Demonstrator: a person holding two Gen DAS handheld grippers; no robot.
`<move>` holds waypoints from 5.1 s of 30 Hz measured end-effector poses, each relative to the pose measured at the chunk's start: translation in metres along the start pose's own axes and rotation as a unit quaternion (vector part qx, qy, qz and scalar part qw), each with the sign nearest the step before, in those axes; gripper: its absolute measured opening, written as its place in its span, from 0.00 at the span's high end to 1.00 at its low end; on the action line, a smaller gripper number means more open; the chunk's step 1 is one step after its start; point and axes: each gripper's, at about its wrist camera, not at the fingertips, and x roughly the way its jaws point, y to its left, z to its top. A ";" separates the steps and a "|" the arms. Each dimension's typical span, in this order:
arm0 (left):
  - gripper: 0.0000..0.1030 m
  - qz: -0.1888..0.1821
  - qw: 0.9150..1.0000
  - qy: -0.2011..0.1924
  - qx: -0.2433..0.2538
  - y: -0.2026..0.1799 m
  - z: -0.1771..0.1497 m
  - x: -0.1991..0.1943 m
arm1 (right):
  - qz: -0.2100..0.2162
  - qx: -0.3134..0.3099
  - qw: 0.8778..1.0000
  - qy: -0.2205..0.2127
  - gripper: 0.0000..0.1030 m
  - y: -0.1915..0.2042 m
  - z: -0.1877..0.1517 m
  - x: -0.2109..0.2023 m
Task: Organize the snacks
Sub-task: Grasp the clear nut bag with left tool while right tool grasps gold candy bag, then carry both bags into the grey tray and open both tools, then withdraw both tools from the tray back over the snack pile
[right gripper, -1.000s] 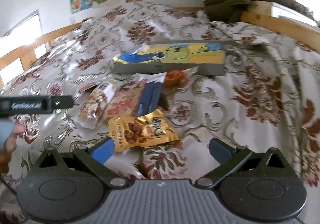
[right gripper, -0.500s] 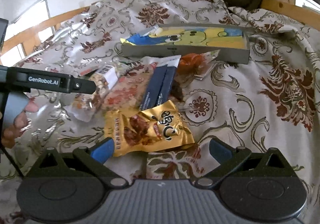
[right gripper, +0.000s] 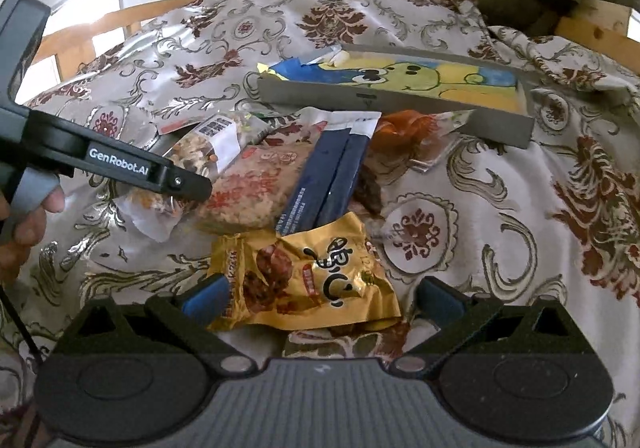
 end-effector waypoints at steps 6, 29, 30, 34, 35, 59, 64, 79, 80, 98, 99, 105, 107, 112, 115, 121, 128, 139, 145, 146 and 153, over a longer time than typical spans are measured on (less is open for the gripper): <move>0.57 -0.001 1.000 -0.002 -0.015 0.001 -0.002 0.000 | 0.015 0.018 1.000 -0.003 0.03 -0.008 0.000 0.003; 0.64 0.002 1.000 -0.008 -0.028 -0.007 -0.025 -0.030 | -0.019 -0.036 0.999 -0.030 0.43 0.006 0.009 -0.014; 0.64 0.002 0.999 -0.010 -0.032 -0.007 -0.026 -0.031 | -0.025 -0.050 0.998 -0.035 0.43 0.009 0.008 -0.015; 0.64 -0.002 0.999 -0.014 -0.039 -0.008 -0.027 -0.036 | -0.047 -0.118 0.991 -0.051 0.43 0.027 0.004 -0.020; 0.64 -0.002 0.999 -0.014 -0.038 -0.008 -0.028 -0.037 | -0.052 -0.131 0.989 -0.053 0.44 0.031 0.003 -0.021; 0.64 -0.022 0.996 -0.071 -0.042 -0.018 -0.027 -0.066 | -0.055 -0.156 0.977 -0.133 0.48 0.036 0.006 -0.053; 0.64 -0.029 0.995 -0.083 -0.043 -0.021 -0.014 -0.067 | -0.065 -0.128 0.974 -0.174 0.48 0.024 0.013 -0.064; 0.64 -0.040 0.994 -0.105 -0.011 -0.004 0.104 -0.001 | -0.099 -0.025 0.969 -0.226 0.47 -0.054 0.093 -0.016; 0.64 -0.038 0.994 -0.102 -0.004 -0.003 0.114 0.005 | -0.101 -0.025 0.968 -0.227 0.47 -0.060 0.103 -0.005; 0.64 -0.044 0.992 -0.095 -0.068 0.015 0.188 0.125 | -0.124 -0.018 0.981 -0.151 0.46 -0.095 0.161 0.123; 0.64 -0.041 0.993 -0.093 -0.066 0.014 0.189 0.130 | -0.125 -0.020 0.981 -0.146 0.46 -0.095 0.160 0.126; 0.64 -0.030 0.994 -0.076 -0.070 0.008 0.189 0.150 | -0.126 -0.018 0.984 -0.124 0.45 -0.100 0.157 0.137; 0.64 -0.030 0.995 -0.073 -0.067 0.006 0.187 0.154 | -0.125 -0.013 0.985 -0.122 0.45 -0.103 0.155 0.137; 0.63 -0.031 0.996 -0.063 -0.056 0.000 0.182 0.159 | -0.122 -0.006 0.986 -0.117 0.45 -0.106 0.153 0.138; 0.63 -0.027 0.996 -0.061 -0.053 -0.003 0.182 0.160 | -0.124 -0.005 0.985 -0.117 0.41 -0.107 0.152 0.137; 0.48 -0.020 0.996 -0.073 -0.045 -0.009 0.183 0.148 | -0.132 0.001 0.982 -0.132 0.21 -0.110 0.151 0.125; 0.18 -0.010 0.993 -0.112 -0.035 -0.019 0.177 0.117 | -0.144 0.010 0.977 -0.158 0.03 -0.113 0.152 0.097; 0.01 0.027 0.982 -0.178 -0.060 -0.021 0.149 0.042 | -0.175 0.019 0.965 -0.195 0.00 -0.104 0.140 0.036; 0.01 0.038 0.979 -0.192 -0.056 -0.029 0.123 0.001 | -0.167 0.031 0.963 -0.211 0.00 -0.090 0.124 -0.007; 0.01 0.039 0.979 -0.195 -0.054 -0.030 0.118 -0.006 | -0.165 0.032 0.962 -0.214 0.00 -0.086 0.120 -0.014; 0.01 0.048 0.976 -0.204 -0.054 -0.042 0.068 -0.047 | -0.162 0.047 0.959 -0.229 0.00 -0.068 0.085 -0.061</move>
